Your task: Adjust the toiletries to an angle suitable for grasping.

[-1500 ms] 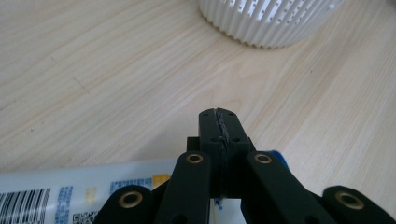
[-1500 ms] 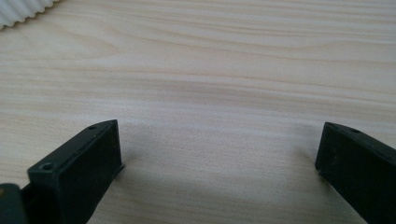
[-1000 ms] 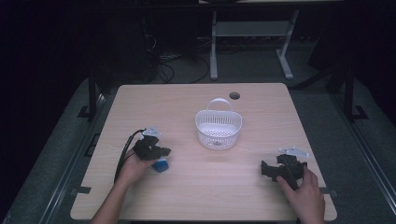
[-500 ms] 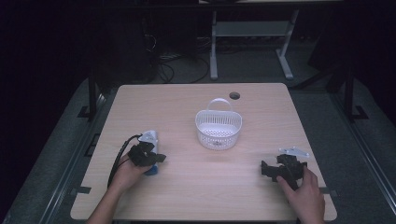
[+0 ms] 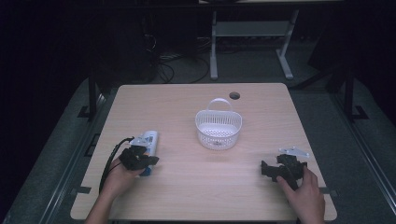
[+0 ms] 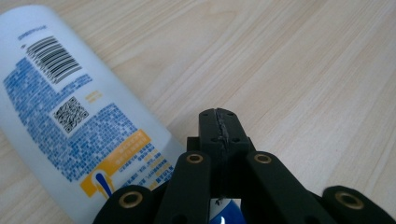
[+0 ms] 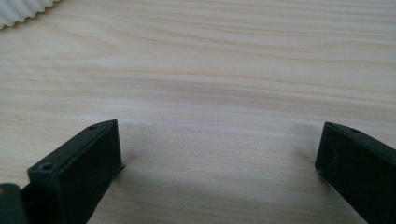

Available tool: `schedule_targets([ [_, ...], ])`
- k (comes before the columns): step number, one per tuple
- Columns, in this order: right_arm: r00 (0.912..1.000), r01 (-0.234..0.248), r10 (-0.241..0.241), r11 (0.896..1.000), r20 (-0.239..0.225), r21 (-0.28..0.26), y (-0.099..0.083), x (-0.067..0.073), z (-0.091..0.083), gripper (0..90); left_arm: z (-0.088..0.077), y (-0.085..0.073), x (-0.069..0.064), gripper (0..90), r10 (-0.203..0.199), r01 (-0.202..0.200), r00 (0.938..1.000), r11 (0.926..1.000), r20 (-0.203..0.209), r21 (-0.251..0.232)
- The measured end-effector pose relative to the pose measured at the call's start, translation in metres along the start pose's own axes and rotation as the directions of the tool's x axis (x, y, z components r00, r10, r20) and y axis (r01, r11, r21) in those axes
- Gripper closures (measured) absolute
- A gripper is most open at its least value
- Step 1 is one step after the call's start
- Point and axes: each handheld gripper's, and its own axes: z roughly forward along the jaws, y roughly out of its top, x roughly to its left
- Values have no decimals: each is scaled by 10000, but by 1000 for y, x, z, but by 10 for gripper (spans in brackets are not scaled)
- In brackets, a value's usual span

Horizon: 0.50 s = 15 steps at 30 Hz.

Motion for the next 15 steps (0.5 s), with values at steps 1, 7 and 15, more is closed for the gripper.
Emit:
schedule_targets([
  [1, 10000, 0, 0, 10000, -3, 0, 0, 0, 0, 0, 0, 0, 0, 900, 42, -42, 10000, 10000, -46, 72],
  [7, 10000, 0, 0, 10000, -3, -1, 0, 0, 0, 0, -5, -3, 3, 900, -39, 41, 9998, 9999, -199, 124],
  [15, 10000, -1, 1, 10000, -4, 0, 0, 0, 0, 0, -15, -10, 14, 900, -343, 345, 9980, 9994, -536, 24],
])
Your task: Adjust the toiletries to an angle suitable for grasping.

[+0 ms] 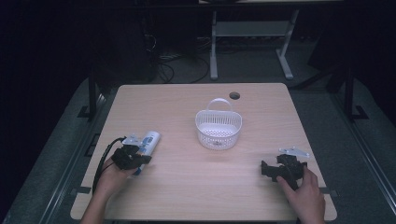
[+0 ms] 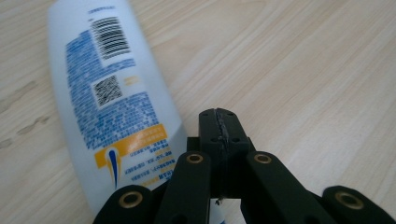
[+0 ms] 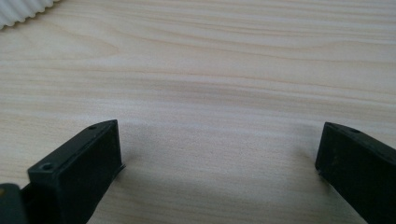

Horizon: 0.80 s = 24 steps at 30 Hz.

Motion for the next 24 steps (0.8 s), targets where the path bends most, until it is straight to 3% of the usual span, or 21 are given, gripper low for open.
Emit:
schedule_targets([
  [11, 10000, -1, 1, 10000, 4, 0, 0, 0, 0, 0, -12, -11, 19, 900, -446, 443, 9977, 9990, -518, -65],
  [24, 10000, -3, 3, 10000, 3, 1, 0, 0, 0, 0, -23, -22, 34, 900, -1050, 1027, 9912, 9942, -800, -327],
])
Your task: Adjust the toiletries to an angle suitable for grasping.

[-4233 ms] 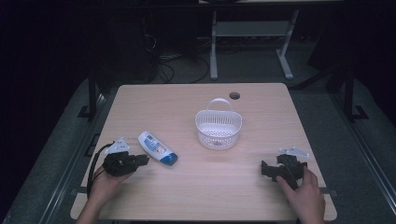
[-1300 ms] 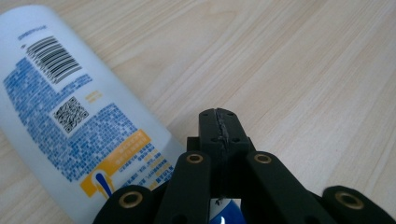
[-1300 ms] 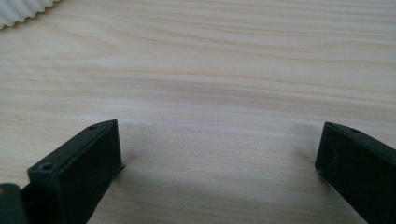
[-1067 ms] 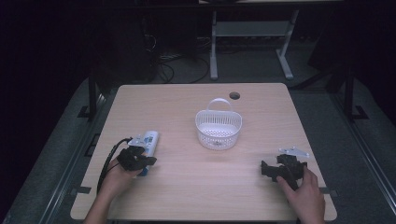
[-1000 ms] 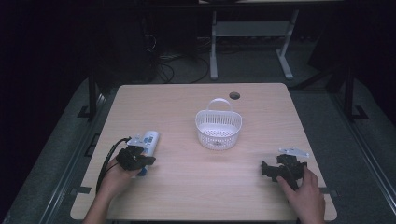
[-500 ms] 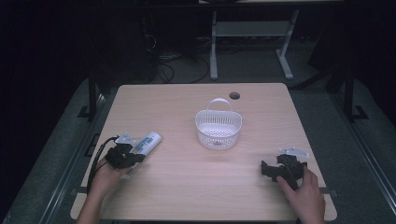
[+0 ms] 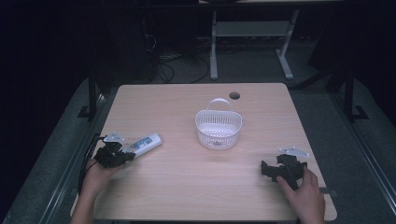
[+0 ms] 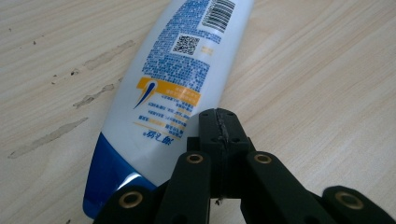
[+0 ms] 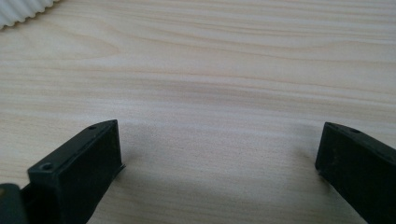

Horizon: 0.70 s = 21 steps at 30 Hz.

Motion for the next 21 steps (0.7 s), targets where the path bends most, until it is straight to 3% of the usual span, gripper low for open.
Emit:
schedule_targets([
  [9, 10000, 20, -20, 10000, -15, -1, 0, 0, 0, 0, -4, 16, -3, 900, -31, 54, 9993, 9981, 377, -607],
  [21, 10000, 21, -21, 10000, -15, 1, 0, 0, 0, 0, 7, 49, 12, 900, 31, -18, 9999, 9956, 135, -939],
])
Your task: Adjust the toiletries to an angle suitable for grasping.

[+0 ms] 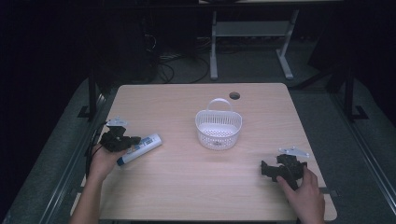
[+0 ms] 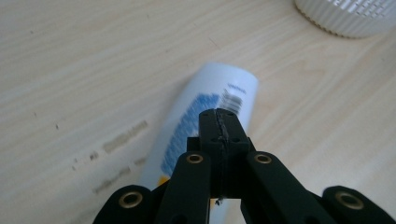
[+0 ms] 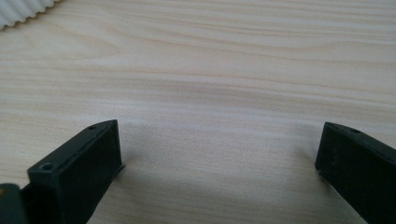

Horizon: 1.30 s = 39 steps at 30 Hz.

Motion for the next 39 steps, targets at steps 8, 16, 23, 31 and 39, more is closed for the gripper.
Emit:
schedule_targets([
  [8, 10000, 10, -10, 10000, -6, -3, 0, 0, 0, 0, 27, 29, 8, 900, 103, -103, 9999, 9998, -45, 172],
  [16, 10000, 12, -12, 10000, -11, 0, 0, 0, 0, 0, 54, 40, 16, 900, 10, -1, 9999, 9981, -151, 611],
  [23, 10000, 40, -40, 10000, -24, -6, 0, 0, 0, 0, 67, 38, 22, 900, -75, 100, 9997, 9941, -236, 1077],
  [31, 10000, 42, -42, 10000, -28, -5, 0, 0, 0, 0, 70, 34, 18, 900, -54, 48, 10000, 9918, 43, 1278],
  [39, 10000, 43, -43, 10000, -26, -6, 0, 0, 0, 0, 70, 31, 8, 900, 80, -142, 9989, 9902, 452, 1391],
])
